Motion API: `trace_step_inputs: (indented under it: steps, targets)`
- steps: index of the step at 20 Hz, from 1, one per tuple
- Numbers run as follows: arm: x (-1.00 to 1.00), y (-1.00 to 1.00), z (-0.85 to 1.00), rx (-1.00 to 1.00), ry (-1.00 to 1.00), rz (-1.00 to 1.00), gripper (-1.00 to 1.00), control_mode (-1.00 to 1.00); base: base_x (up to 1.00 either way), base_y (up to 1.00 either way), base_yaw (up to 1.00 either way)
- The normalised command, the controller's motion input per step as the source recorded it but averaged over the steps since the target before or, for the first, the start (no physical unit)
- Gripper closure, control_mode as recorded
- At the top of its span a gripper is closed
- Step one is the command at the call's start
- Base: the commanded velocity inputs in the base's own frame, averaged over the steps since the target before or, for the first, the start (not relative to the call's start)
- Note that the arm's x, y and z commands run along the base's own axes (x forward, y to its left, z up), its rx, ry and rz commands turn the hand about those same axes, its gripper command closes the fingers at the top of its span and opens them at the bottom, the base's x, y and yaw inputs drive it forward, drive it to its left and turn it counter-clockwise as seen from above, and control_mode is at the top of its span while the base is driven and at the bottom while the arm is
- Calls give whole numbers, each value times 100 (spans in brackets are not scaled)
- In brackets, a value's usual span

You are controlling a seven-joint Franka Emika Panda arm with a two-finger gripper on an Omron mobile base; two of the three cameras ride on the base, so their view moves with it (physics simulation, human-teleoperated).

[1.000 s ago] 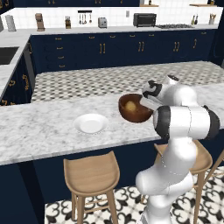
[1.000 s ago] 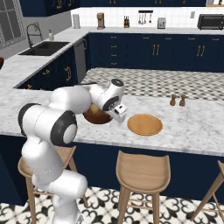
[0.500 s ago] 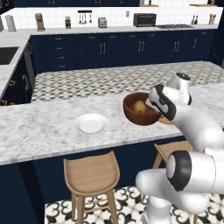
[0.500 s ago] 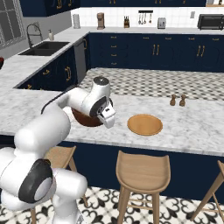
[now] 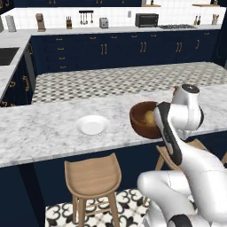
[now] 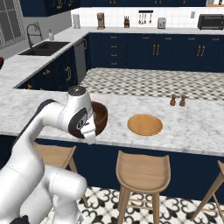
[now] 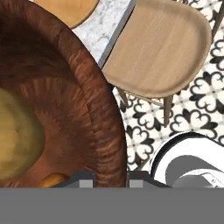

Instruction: Pick the chicken drumstick and potato from their plates and place them in the bowl. Then put the bowl in the fridge.

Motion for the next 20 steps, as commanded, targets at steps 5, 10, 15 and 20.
trace_step_inputs:
  steps: [5,10,15,20]
  targets:
    - [-80,25,4,3,-3,-46,100,-100,0,0,0]
    - [-64,55,0,6,-8,-23,100,-100,0,0,0]
    - [-24,22,0,1,-5,-5,100,-100,0,0,0]
    - [-6,0,-11,0,-6,-1,100,-100,0,0,0]
